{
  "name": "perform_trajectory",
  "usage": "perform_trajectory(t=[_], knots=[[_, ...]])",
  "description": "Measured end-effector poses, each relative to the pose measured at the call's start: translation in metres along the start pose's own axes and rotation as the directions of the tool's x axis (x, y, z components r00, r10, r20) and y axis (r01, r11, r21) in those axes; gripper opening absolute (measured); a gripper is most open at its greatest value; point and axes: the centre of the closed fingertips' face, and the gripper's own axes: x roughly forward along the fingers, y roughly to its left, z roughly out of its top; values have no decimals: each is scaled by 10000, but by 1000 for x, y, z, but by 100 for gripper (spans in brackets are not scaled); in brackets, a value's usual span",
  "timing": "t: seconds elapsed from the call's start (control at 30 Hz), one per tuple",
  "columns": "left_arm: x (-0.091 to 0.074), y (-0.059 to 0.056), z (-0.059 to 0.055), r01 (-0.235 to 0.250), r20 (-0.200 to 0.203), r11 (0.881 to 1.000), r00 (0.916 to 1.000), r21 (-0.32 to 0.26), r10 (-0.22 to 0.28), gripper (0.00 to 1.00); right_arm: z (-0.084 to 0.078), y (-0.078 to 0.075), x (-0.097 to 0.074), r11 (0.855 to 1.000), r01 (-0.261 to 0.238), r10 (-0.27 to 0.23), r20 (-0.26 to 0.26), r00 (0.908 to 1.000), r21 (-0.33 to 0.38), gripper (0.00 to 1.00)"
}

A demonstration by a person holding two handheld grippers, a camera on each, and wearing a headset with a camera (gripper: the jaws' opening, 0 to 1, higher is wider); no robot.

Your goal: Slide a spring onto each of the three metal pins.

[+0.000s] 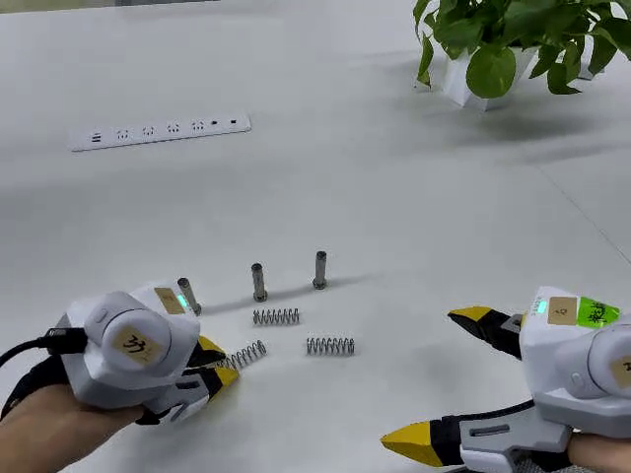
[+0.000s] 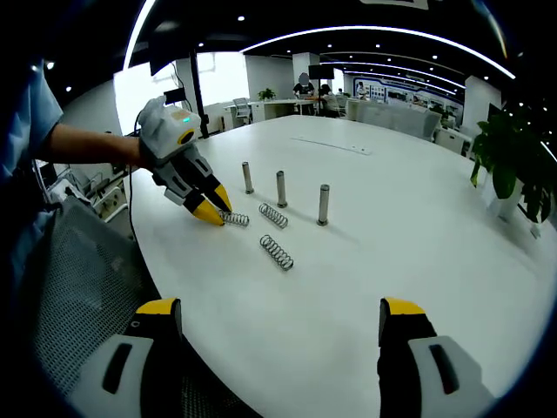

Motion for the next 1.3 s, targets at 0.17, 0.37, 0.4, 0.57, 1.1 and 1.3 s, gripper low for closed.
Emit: perform_trajectory(t=[0.17, 0.37, 0.4, 0.57, 1.1, 1.3], knots=[[1, -1, 0, 133, -372, 9996, 9992, 265, -123, 13, 1, 0, 0, 10000, -7, 7, 29, 10000, 24, 95], [2, 1, 0, 221, -801, 9995, 9966, 211, -204, 11, -1, 1, 0, 10000, -38, 38, -35, 10000, -38, 95], [2, 1, 0, 205, -887, 9997, 9959, 128, -193, 11, -1, 1, 1, 10000, -51, 51, -36, 10000, -33, 95], [2, 0, -1, 145, -1002, 9998, 9949, 146, -130, 11, -1, 2, 1, 9999, -84, 83, -40, 10000, -63, 95], [-4, 3, -2, -432, 1124, 9593, 9907, -2789, 773, 10, 2, 2, -1, 10000, -50, 50, 55, 10000, -74, 94], [-11, -3, 2, -380, 1501, 9662, 9856, -2551, 784, 10, 1, 2, -1, 10000, -79, 80, 22, 10000, -56, 94]])
